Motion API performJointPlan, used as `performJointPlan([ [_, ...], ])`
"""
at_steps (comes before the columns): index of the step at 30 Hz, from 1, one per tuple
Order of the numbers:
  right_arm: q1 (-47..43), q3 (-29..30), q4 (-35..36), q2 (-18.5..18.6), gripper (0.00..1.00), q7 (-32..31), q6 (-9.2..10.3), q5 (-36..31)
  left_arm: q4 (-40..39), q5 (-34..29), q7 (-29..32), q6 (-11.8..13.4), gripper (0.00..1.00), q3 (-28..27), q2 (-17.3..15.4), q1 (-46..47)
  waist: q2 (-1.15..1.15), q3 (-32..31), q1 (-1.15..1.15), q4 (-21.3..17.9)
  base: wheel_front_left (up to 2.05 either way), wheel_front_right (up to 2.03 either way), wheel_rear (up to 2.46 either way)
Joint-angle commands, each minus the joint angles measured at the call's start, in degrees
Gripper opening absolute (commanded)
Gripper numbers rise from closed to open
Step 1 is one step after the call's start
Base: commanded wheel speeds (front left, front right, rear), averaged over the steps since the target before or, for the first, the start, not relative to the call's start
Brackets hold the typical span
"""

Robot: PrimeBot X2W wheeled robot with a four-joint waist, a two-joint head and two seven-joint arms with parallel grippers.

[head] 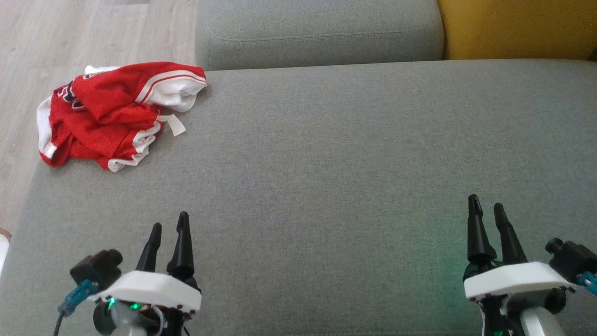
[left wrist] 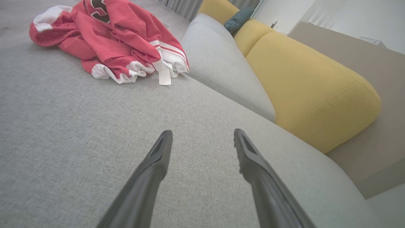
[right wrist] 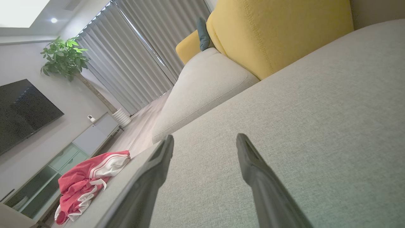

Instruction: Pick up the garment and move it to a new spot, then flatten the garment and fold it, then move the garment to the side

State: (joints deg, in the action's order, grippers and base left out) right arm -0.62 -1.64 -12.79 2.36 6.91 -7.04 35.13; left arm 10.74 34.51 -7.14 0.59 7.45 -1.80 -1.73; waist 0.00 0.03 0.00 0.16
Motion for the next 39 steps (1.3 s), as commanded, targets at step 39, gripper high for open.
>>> performJointPlan([
  [39, 3.2, -4.29, 1.82, 0.51, 1.0, 7.43, -0.44, -29.56, -0.54, -26.88, -7.2, 3.62, 1.0, 2.05, -1.06, 0.85, 0.0, -1.18, 0.0, 0.06, 0.0, 0.0, 0.0],
])
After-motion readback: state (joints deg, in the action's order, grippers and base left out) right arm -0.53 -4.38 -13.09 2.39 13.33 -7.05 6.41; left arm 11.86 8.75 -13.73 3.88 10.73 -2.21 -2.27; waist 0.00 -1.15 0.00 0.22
